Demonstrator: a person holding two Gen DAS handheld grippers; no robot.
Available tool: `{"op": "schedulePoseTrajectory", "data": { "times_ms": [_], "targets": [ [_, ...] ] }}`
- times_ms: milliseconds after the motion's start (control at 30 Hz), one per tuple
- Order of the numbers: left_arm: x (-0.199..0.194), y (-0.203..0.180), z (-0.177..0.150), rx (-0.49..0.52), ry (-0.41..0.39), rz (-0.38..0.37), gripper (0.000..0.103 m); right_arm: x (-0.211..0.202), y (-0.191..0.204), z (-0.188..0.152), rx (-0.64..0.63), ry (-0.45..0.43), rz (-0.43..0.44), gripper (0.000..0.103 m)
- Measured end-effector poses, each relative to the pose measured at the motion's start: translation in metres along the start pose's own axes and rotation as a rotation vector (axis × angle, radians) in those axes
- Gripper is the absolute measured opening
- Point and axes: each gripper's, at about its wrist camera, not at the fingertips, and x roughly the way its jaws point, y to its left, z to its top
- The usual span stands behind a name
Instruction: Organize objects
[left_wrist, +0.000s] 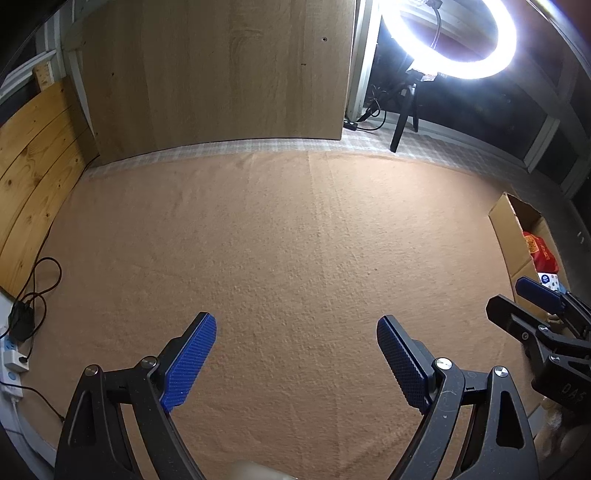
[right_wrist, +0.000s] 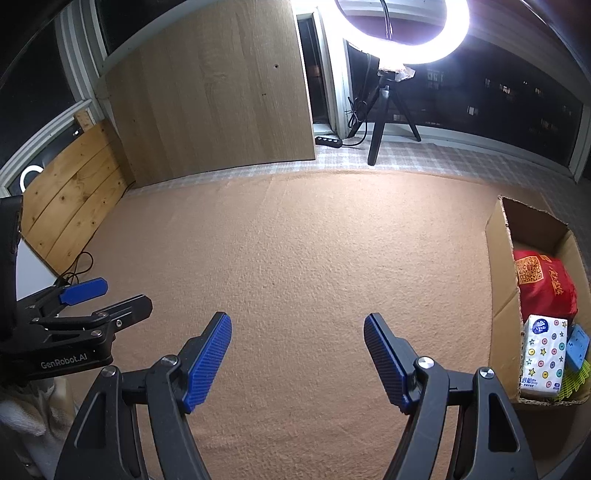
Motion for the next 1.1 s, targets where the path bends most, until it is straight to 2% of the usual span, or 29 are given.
{"op": "schedulePoseTrajectory", "data": {
  "times_ms": [567,1100],
  "targets": [
    [-0.003,0.003,-0.001,-0.003,-0.008,0.006,0.091,-0.002,-0.003,0.001,0.000,-0.011,-0.028,0.071],
    [-0.006,0.002,-0.004,-0.002,-0.010,0.007,0.091,-0.011,0.000,-0.002,-0.011,-0.037,-0.158,0.071]
  ]
}}
